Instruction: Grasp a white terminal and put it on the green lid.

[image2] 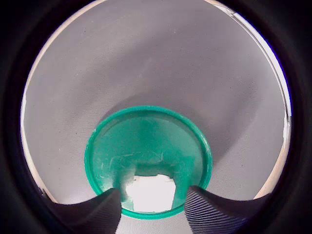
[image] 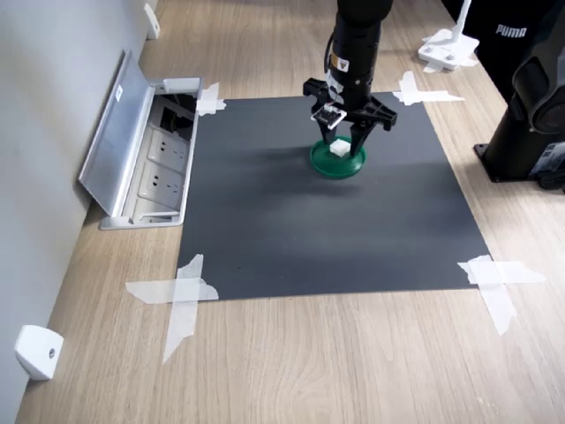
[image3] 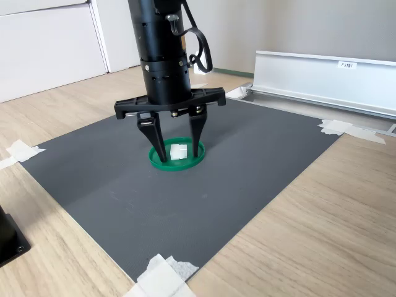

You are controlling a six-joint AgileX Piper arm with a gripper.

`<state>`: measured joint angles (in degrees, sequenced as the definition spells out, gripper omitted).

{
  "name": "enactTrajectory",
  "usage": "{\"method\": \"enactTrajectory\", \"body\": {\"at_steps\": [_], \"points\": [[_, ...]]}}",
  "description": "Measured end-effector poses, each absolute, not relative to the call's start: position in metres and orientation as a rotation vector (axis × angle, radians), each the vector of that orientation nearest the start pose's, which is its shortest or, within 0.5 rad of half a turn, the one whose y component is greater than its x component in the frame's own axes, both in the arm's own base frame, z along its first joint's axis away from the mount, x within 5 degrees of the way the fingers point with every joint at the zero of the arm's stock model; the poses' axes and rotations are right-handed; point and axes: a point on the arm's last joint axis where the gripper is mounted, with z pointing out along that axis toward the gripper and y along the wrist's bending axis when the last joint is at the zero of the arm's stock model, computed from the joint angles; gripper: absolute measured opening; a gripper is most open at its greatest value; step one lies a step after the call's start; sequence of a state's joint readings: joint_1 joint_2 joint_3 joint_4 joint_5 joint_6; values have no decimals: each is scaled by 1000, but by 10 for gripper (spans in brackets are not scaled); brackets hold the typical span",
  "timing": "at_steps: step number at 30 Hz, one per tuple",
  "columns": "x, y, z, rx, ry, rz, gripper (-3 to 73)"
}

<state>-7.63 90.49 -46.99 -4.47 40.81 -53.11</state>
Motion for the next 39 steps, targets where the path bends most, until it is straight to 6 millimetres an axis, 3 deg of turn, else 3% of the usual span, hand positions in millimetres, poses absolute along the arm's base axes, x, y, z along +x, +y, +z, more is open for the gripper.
{"method": "enactTrajectory", "body": {"at_steps": [4,7,10,14,17,20,27,32,39], "points": [[263,-39,200,-1172,2678,-250,599],[273,-38,234,-1080,2598,-291,583],[284,-37,275,-948,2523,-300,515],[291,-33,328,-723,2422,-259,295],[283,-30,351,-577,2369,-212,90],[271,-26,360,-433,2345,-166,16],[216,-12,370,-162,2096,-143,-5],[168,-20,349,-16,1965,-159,-5],[108,-14,313,25,1881,-155,-5]]}}
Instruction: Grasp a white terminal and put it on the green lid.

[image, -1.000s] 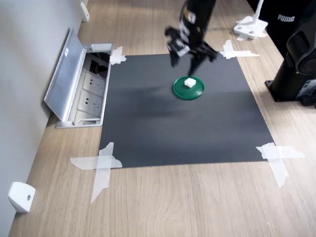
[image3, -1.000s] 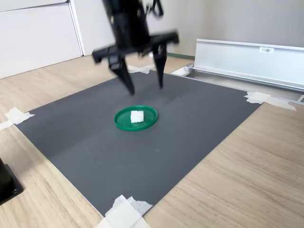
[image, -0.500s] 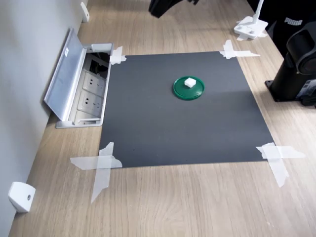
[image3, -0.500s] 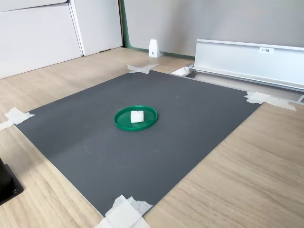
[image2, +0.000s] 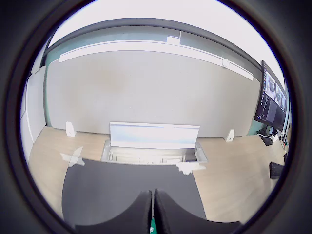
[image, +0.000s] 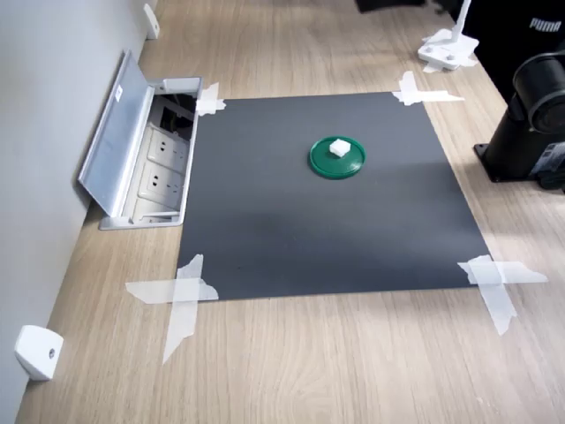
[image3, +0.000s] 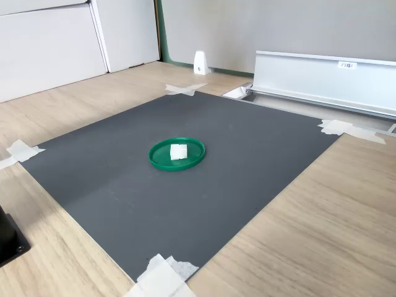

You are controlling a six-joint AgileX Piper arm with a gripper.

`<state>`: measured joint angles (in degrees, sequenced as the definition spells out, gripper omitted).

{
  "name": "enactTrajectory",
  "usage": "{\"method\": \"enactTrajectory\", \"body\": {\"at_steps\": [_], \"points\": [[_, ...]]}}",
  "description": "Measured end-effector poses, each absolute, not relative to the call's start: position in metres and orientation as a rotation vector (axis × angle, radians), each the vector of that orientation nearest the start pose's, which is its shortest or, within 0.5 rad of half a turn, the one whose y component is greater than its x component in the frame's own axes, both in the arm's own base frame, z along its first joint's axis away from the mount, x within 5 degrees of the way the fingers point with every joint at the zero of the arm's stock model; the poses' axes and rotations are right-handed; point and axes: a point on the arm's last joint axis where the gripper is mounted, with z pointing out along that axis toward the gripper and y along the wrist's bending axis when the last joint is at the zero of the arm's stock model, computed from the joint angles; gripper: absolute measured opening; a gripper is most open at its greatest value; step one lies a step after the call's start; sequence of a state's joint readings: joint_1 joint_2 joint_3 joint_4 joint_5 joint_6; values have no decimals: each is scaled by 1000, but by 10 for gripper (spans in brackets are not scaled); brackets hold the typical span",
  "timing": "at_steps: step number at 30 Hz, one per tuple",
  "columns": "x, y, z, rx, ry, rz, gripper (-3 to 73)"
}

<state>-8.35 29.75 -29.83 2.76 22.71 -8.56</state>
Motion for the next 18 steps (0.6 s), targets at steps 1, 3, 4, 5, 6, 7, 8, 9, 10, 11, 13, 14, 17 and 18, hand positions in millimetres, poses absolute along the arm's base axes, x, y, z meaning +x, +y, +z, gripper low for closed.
{"method": "enactTrajectory", "body": {"at_steps": [1,3,4,5,6,7,8,9,10,11,13,14,17,18], "points": [[101,-13,307,25,1877,-155,-7],[92,-12,297,23,1878,-158,-7],[87,-11,291,22,1879,-158,-7],[84,-11,285,23,1882,-157,-7],[81,-10,279,23,1890,-156,-7],[77,-10,273,22,1890,-156,-7],[74,-9,268,22,1885,-158,-7],[71,-9,263,22,1879,-158,-7],[68,-8,260,21,1874,-159,-7],[65,-8,255,21,1864,-160,-7],[59,-7,248,21,1841,-162,-7],[56,-7,245,20,1832,-163,-7],[50,-6,239,19,1800,-166,-7],[49,-5,237,19,1794,-166,-7]]}}
